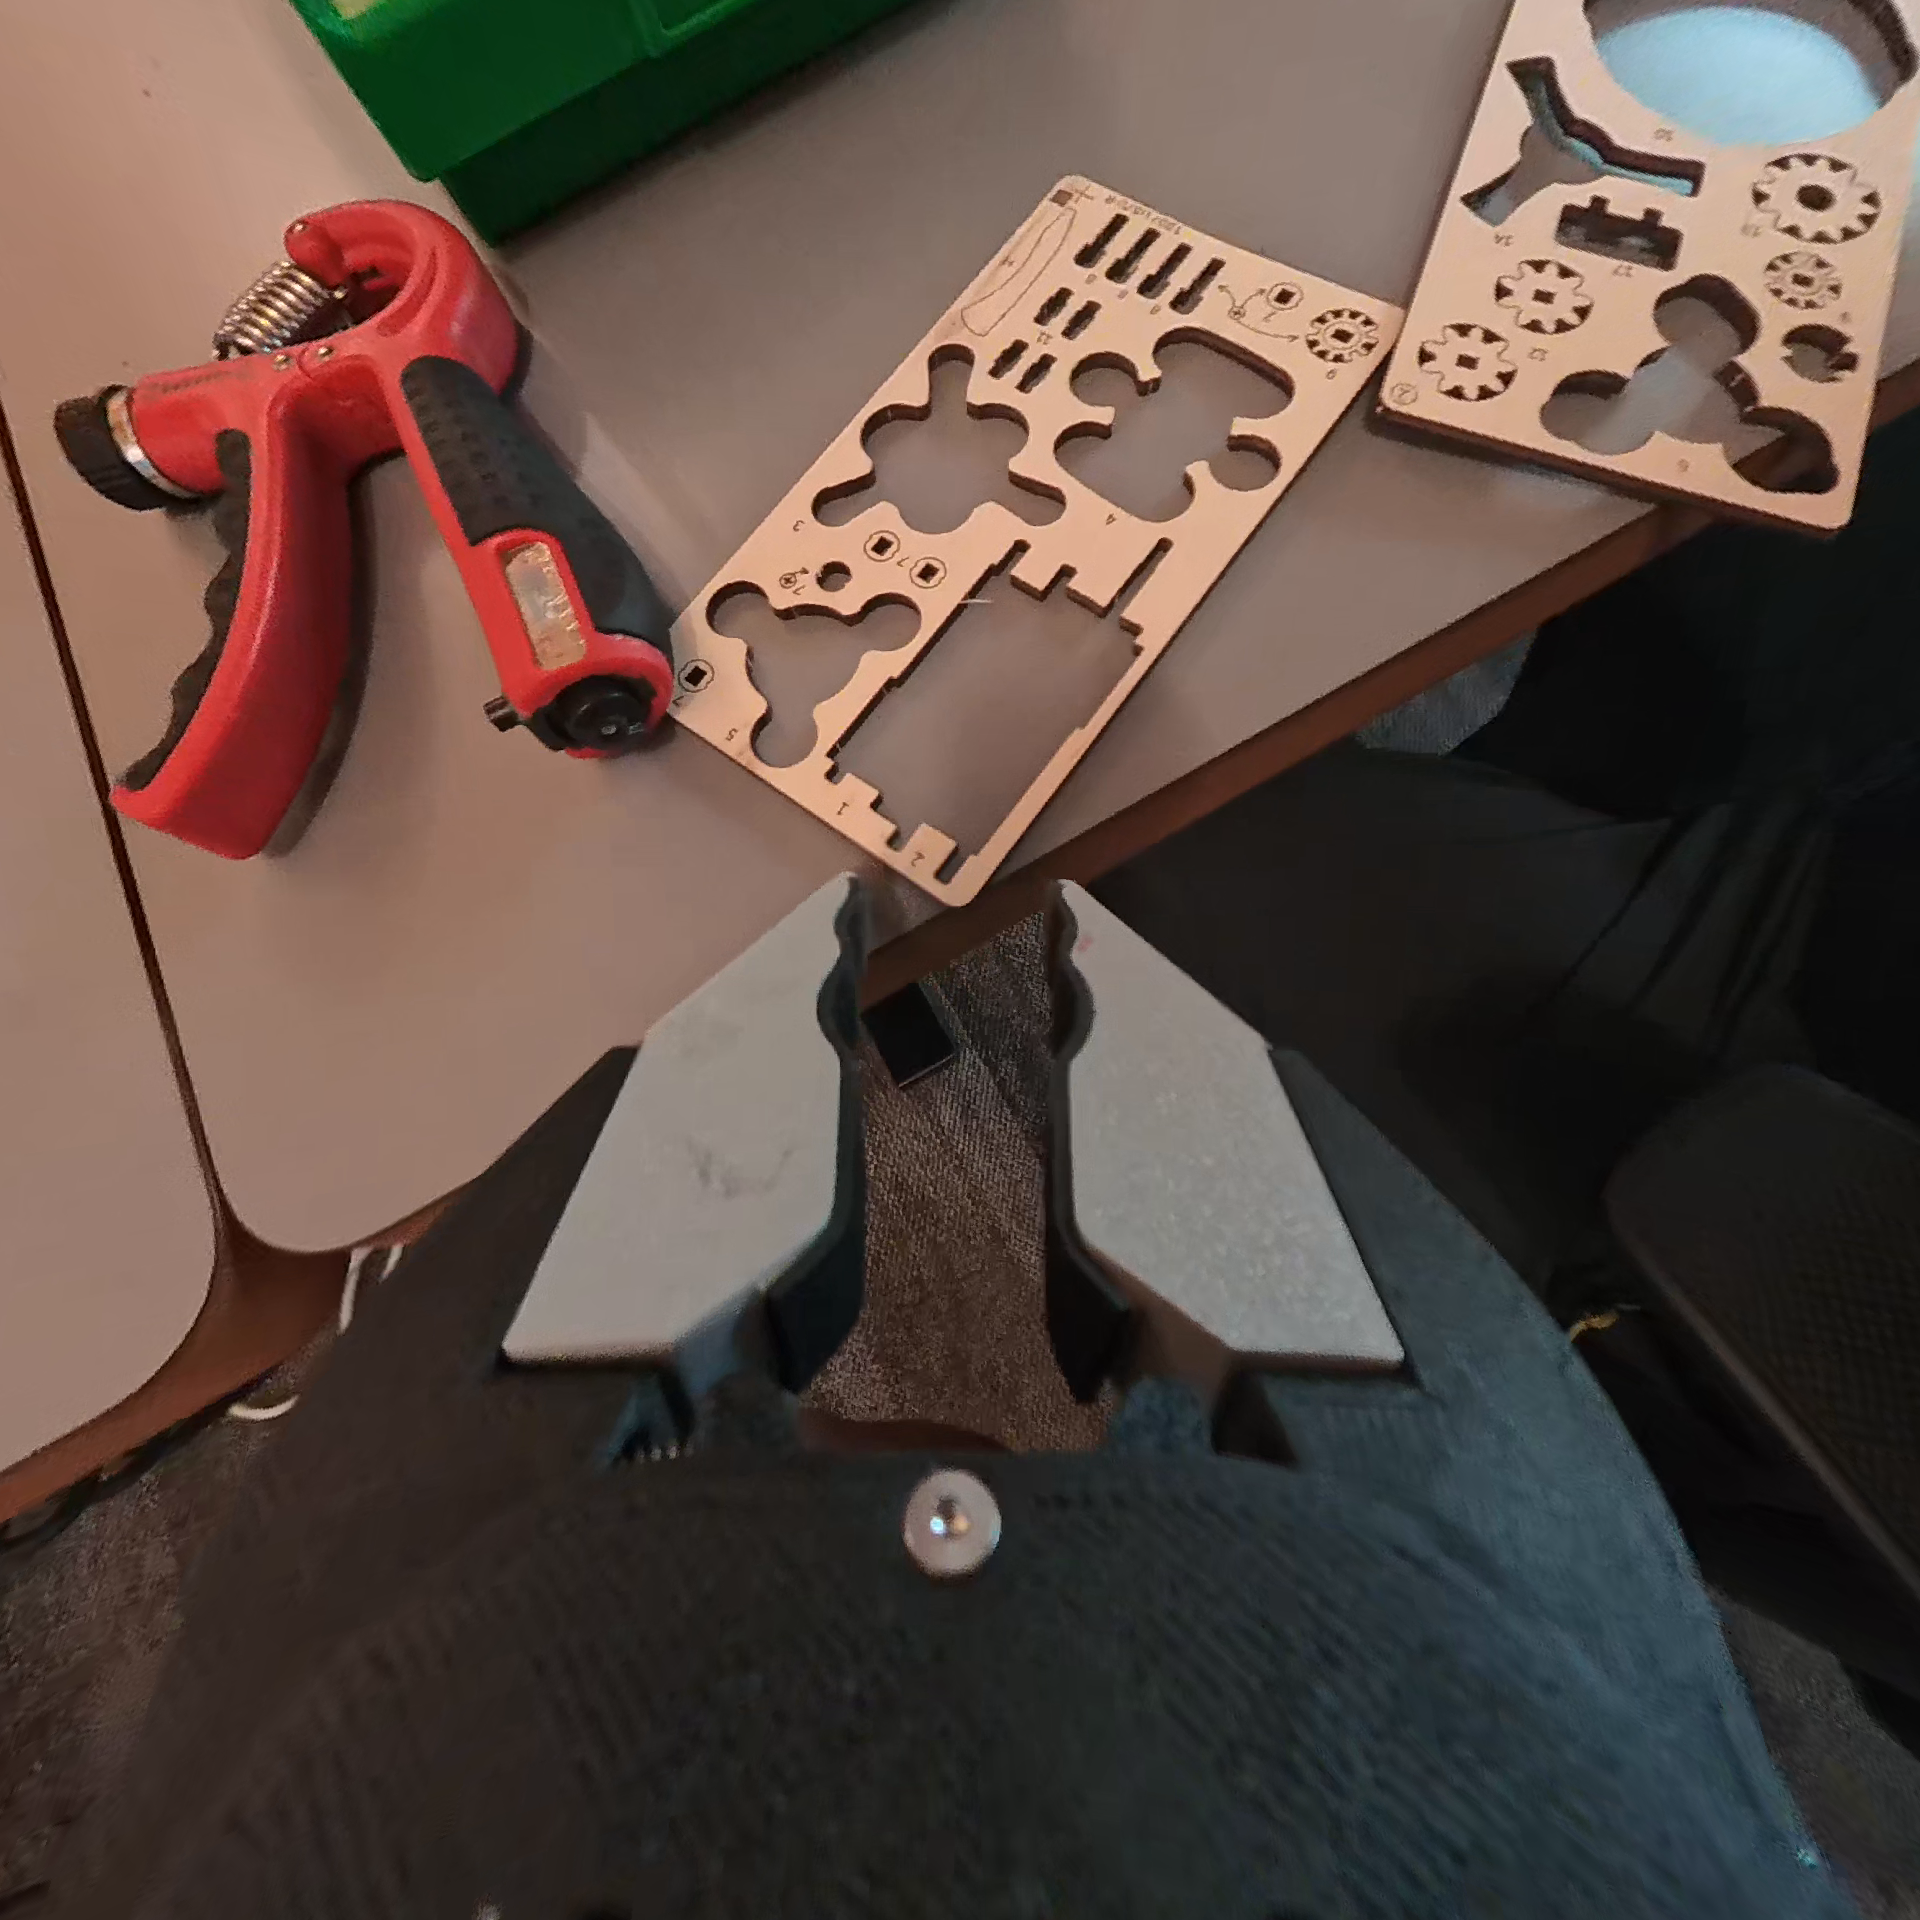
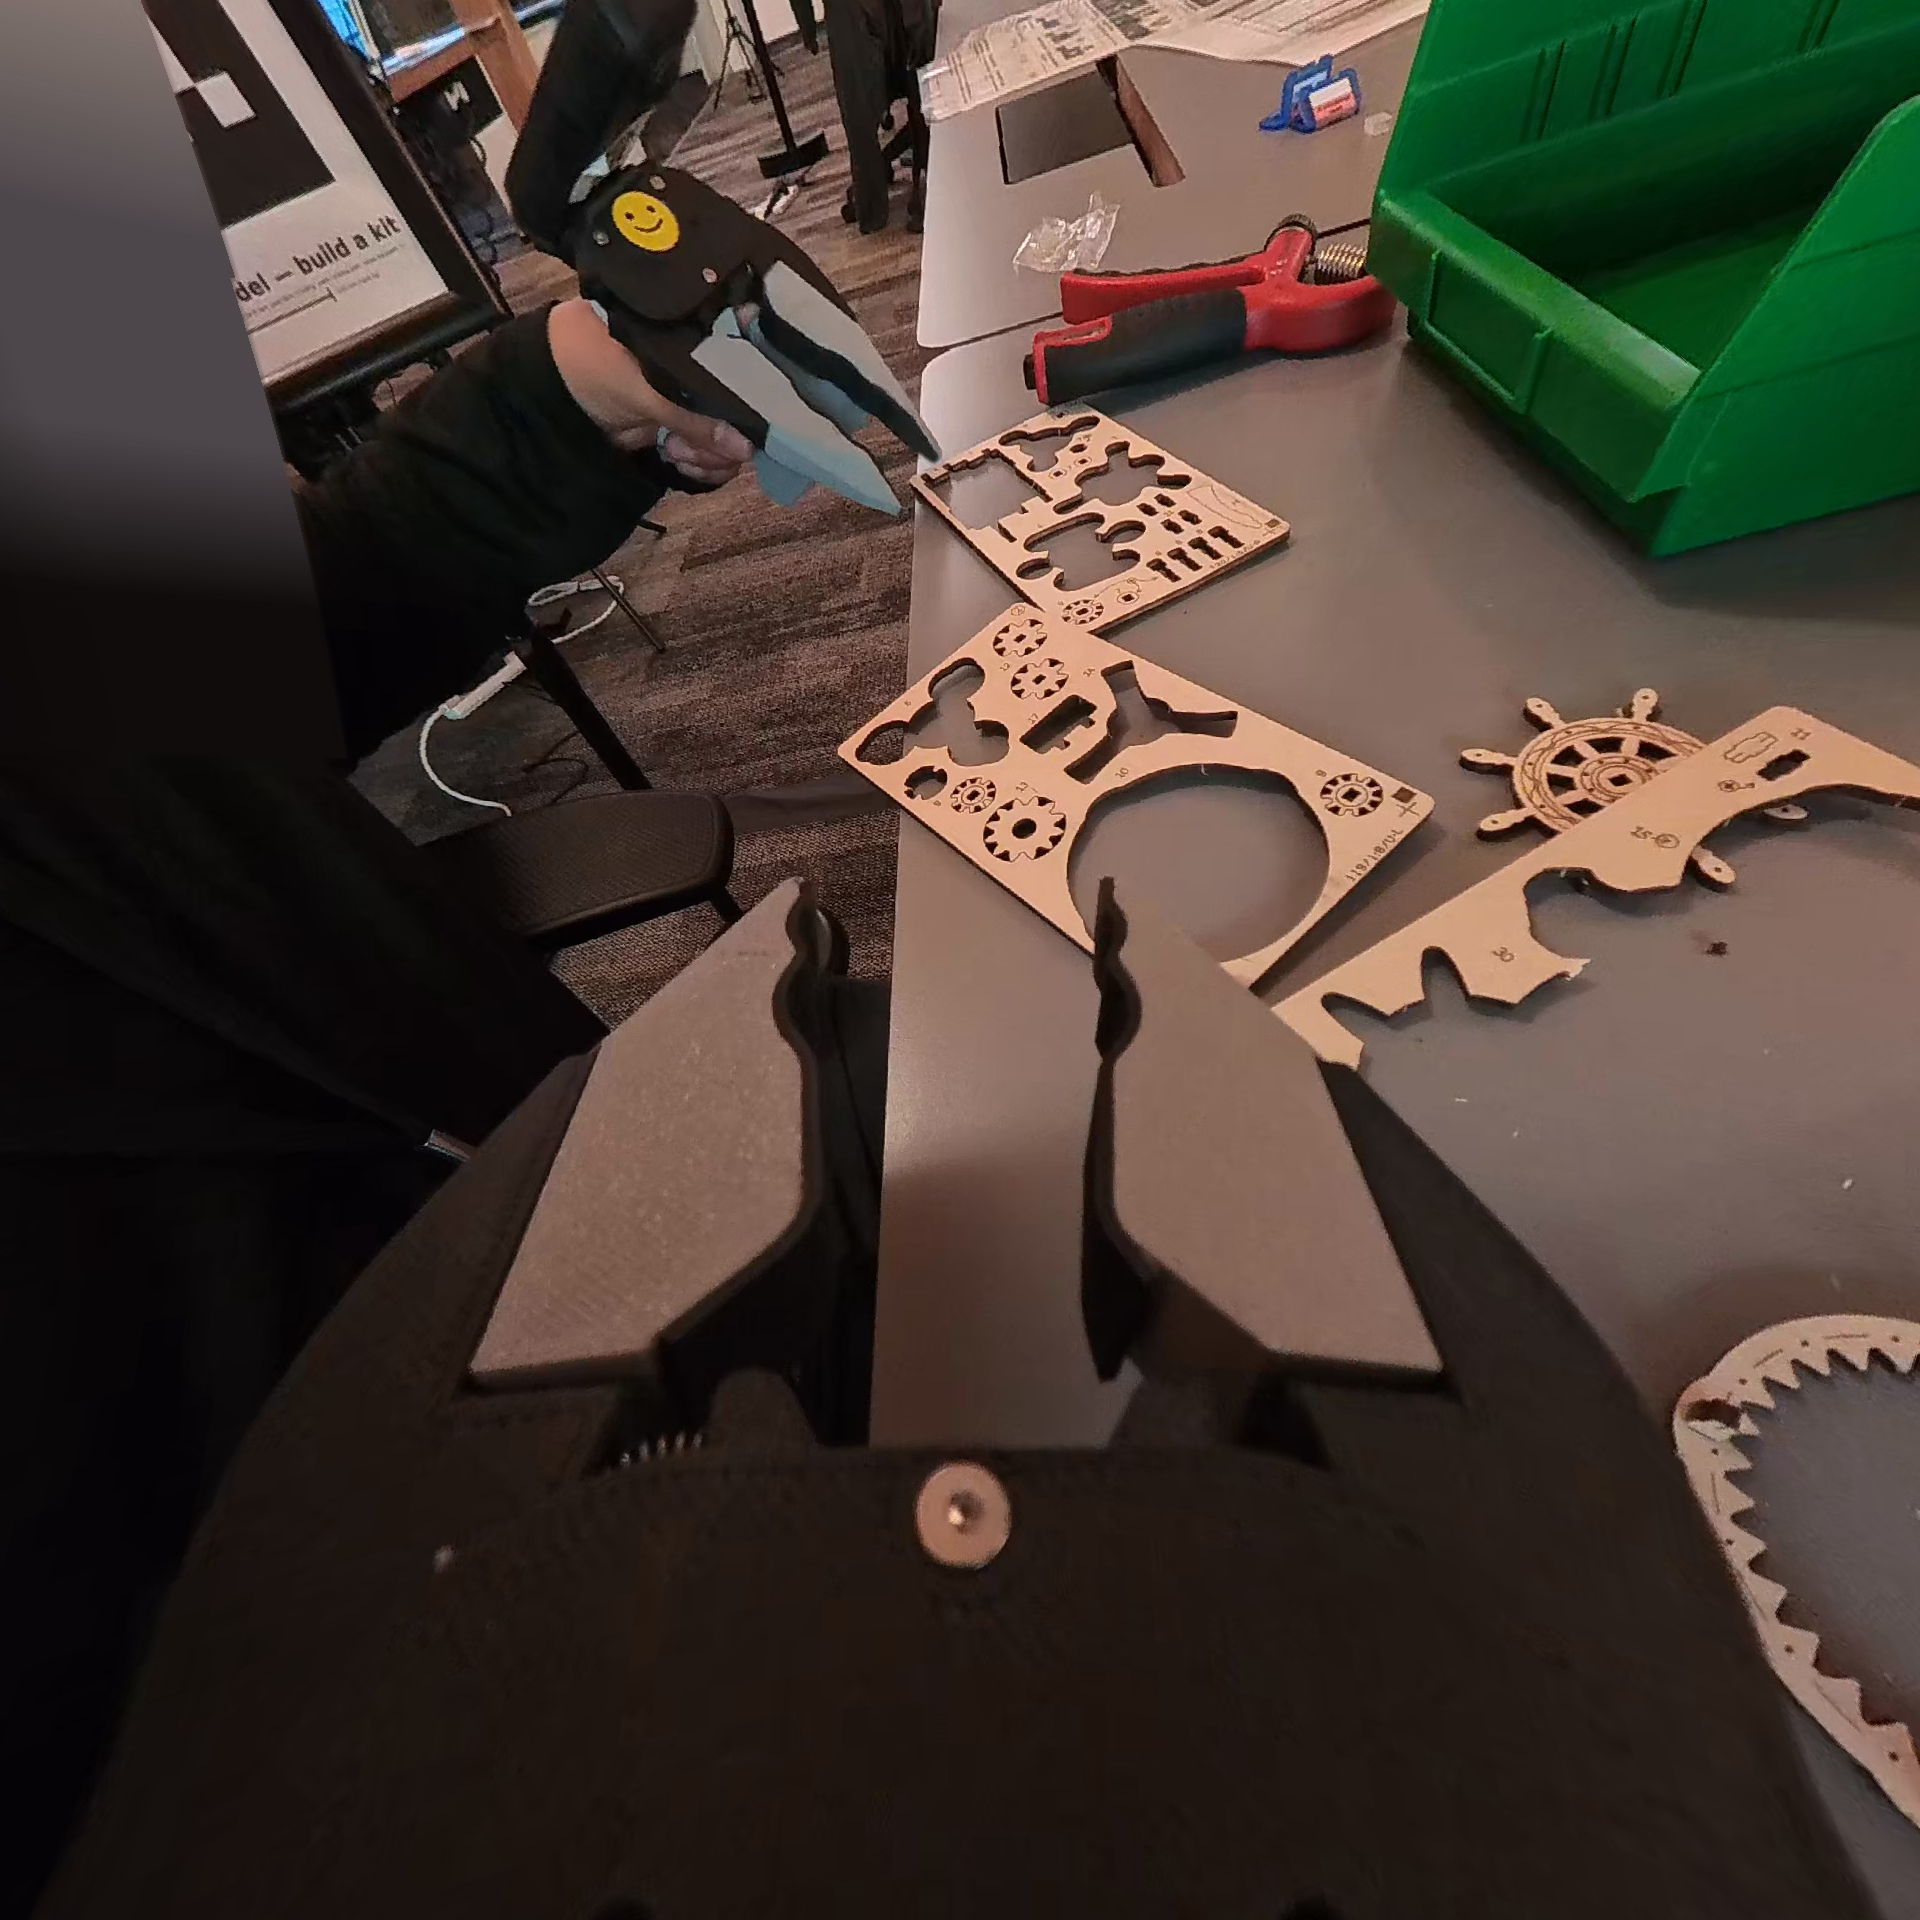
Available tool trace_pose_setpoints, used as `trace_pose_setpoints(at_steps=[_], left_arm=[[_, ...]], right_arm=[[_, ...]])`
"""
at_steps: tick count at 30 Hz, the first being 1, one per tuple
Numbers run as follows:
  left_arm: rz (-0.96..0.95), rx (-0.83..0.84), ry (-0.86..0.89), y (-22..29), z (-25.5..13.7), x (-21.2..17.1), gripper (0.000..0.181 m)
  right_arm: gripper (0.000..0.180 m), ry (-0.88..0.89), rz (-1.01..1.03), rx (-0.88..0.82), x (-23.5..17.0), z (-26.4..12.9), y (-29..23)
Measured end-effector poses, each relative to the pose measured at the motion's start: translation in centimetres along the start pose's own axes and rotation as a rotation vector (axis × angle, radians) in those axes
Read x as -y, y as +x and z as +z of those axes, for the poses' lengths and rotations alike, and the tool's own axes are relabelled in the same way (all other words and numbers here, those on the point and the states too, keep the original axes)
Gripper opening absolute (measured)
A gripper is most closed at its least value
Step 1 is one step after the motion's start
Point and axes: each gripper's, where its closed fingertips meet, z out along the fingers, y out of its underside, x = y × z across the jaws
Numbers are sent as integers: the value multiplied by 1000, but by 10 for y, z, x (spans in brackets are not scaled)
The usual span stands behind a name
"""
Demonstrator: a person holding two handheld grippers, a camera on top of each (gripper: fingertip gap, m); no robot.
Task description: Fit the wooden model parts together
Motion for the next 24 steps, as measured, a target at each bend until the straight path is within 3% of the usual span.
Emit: trace_pose_setpoints(at_steps=[1, 24], left_arm=[[-16, 2, 4, -1, -1, 0, 31], [-61, 42, 5, -4, -4, -7, 36]], right_arm=[[50, 3, 2, 0, 0, 0, 0], [54, 29, 27, -5, -1, -5, 2]])
